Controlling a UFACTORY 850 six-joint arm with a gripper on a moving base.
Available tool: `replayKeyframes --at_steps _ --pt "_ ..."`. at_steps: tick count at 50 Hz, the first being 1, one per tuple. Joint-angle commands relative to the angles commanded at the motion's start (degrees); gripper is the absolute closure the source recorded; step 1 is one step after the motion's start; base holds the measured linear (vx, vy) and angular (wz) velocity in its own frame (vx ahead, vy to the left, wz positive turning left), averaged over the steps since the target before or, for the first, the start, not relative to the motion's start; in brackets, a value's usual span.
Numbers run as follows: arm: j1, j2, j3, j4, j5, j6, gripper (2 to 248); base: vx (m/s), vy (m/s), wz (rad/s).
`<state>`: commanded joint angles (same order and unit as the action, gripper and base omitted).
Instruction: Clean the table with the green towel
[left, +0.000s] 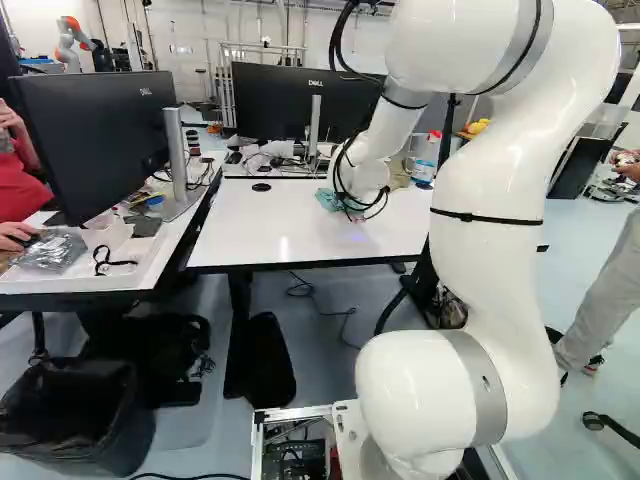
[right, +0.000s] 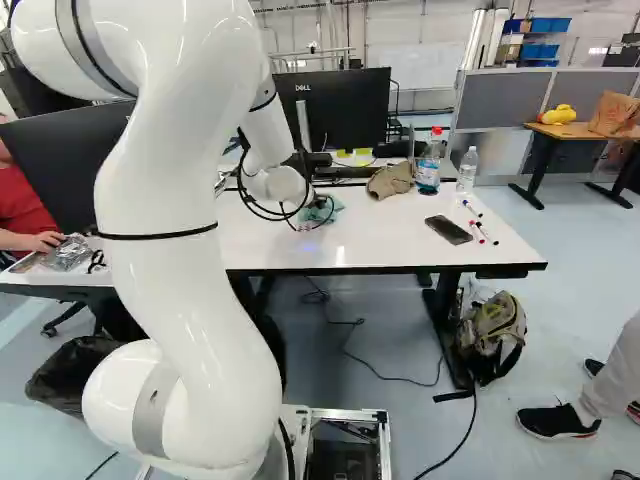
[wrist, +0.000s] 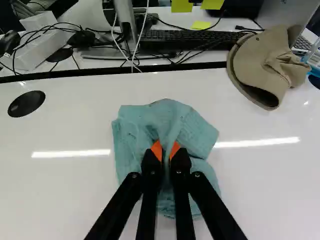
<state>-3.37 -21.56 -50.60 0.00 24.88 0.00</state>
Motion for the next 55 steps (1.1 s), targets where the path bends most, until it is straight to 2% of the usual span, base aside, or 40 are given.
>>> replayKeyframes --at_steps 36,55 --pt "-0.1 0.1 0.1 0.0 -2.6 0.0 213 0.0 0.0 0.0" --pt "-2.8 -0.1 -0.1 0.0 -2.6 0.0 213 0.0 0.001 0.005"
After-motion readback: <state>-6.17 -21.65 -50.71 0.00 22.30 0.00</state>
